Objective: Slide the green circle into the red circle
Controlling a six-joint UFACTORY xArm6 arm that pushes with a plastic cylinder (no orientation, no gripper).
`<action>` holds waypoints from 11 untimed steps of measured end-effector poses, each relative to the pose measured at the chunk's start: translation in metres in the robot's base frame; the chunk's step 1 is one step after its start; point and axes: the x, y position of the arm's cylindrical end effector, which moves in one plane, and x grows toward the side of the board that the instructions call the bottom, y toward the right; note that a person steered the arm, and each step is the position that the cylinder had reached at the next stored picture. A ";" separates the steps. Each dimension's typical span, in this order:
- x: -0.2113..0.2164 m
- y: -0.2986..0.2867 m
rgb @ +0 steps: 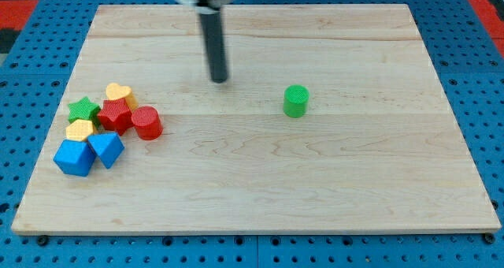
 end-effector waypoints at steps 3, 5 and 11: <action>0.046 0.115; 0.108 0.073; 0.066 -0.093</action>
